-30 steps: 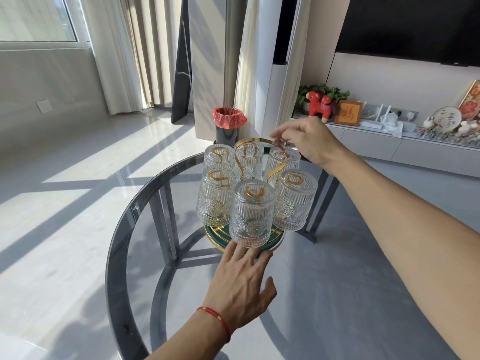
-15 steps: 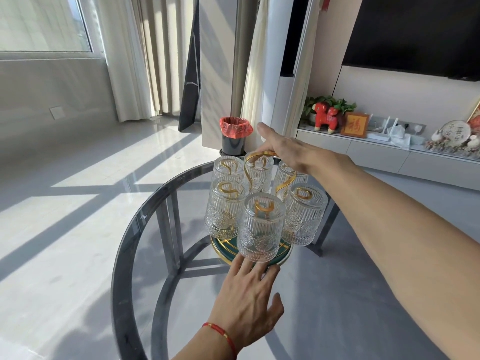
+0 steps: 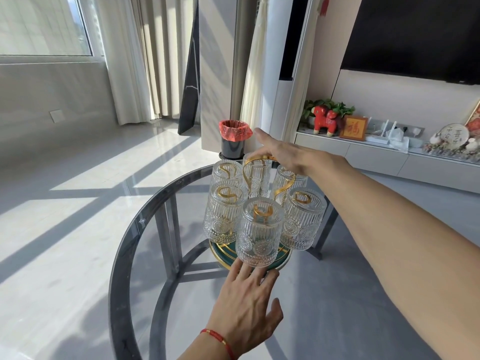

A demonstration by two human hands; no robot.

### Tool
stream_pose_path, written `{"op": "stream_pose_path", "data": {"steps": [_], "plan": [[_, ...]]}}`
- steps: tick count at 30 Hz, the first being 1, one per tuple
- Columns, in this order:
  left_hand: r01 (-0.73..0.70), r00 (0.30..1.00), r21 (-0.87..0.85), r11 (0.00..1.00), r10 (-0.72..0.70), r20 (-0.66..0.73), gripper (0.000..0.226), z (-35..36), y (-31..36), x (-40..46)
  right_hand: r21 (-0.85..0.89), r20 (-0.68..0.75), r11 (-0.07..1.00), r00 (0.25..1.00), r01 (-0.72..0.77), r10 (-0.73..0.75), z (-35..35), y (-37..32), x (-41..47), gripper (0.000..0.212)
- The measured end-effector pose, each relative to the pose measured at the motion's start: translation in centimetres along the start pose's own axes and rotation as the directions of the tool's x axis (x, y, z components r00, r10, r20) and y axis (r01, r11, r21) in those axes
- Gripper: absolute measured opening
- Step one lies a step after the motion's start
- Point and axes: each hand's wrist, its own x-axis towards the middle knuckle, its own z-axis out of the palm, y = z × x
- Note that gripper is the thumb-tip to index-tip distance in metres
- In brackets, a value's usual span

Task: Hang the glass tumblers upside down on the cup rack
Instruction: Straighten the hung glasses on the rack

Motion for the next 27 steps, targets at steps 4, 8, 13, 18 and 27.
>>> {"op": "stream_pose_path", "data": {"steps": [4, 8, 13, 18, 27], "plan": [[0.001, 1.0, -0.004, 1.0, -0.001, -0.003, 0.043, -0.1, 0.0, 0.0, -0.034, -0.025, 0.999, 1.0, 0.016, -0.016, 0.2, 0.1, 0.0, 0.094], [-0.007, 1.0, -0.016, 1.0, 0.007, -0.009, 0.043, -0.1, 0.0, 0.0, -0.05, -0.032, 0.999, 0.999, 0.021, -0.023, 0.2, 0.0, -0.3, 0.093], [-0.014, 1.0, -0.014, 1.0, 0.014, -0.022, 0.042, -0.1, 0.0, 0.0, -0.045, -0.029, 0.998, 0.999, 0.041, -0.042, 0.1, -0.5, -1.2, 0.086], [-0.016, 1.0, -0.006, 1.0, 0.016, -0.022, 0.041, -0.1, 0.0, 0.0, -0.077, -0.109, 0.992, 0.989, 0.096, -0.104, -0.2, -0.6, -1.6, 0.084], [-0.01, 1.0, 0.0, 1.0, 0.01, -0.013, 0.041, -0.2, 0.1, 0.1, -0.037, -0.081, 0.994, 0.991, 0.105, -0.107, 0.2, -1.0, -2.4, 0.078]]}}
